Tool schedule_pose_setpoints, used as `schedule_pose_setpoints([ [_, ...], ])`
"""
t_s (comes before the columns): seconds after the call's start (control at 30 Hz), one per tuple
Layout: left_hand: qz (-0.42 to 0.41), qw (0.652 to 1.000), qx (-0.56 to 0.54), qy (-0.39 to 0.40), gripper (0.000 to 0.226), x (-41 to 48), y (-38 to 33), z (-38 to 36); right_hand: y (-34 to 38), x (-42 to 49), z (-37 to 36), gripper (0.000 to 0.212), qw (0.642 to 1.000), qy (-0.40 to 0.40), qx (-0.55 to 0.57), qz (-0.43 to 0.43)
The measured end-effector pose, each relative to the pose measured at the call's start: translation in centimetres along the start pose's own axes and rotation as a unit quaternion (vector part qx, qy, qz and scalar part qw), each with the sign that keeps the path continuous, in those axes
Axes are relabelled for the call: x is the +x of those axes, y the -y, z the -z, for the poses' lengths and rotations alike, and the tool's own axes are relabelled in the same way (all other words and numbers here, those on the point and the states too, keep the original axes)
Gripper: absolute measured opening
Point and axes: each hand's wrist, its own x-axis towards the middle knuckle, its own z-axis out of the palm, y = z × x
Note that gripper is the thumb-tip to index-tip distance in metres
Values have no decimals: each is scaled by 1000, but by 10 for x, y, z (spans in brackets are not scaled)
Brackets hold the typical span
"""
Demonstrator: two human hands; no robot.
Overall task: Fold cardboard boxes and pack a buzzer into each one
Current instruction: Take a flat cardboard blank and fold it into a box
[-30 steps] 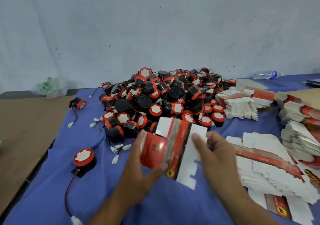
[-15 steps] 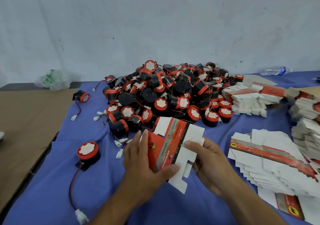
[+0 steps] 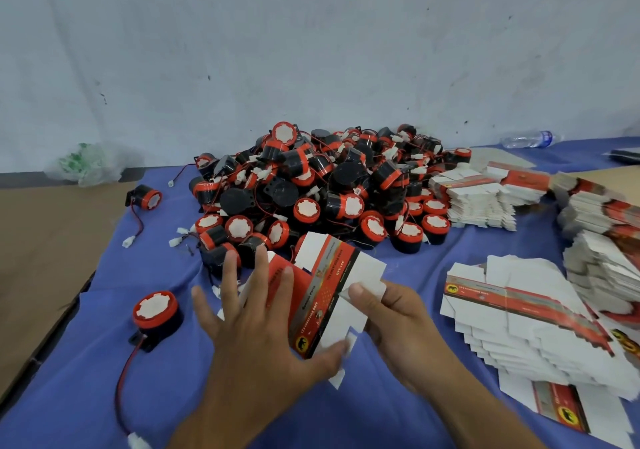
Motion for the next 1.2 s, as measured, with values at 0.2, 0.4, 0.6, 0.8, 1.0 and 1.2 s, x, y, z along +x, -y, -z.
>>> schedule_pose_setpoints([
  [0.2, -68, 993, -99, 15, 91, -5, -4, -3, -6, -13, -16, 30, 958, 50, -246, 142],
  [0.4, -43, 949, -309, 36, 99, -6, 5, -7, -10, -18, -15, 42, 894, 85, -355, 260],
  [0.6, -132, 950, -277, 54, 111, -5, 4, -1, -4, -19, -9, 32, 874, 67, -393, 277],
  [0.8, -72, 948, -308, 33, 123, -2, 10, -12, -10, -24, -5, 42, 818, 116, -479, 295],
  [1.0, -54, 930, -361, 49, 116, -4, 25, -27, -10, -22, -3, 42, 748, 84, -560, 346],
  [1.2, -120, 931, -334, -82, 119, 2, 19, -26, -7, -22, -8, 44, 737, 97, -590, 315],
])
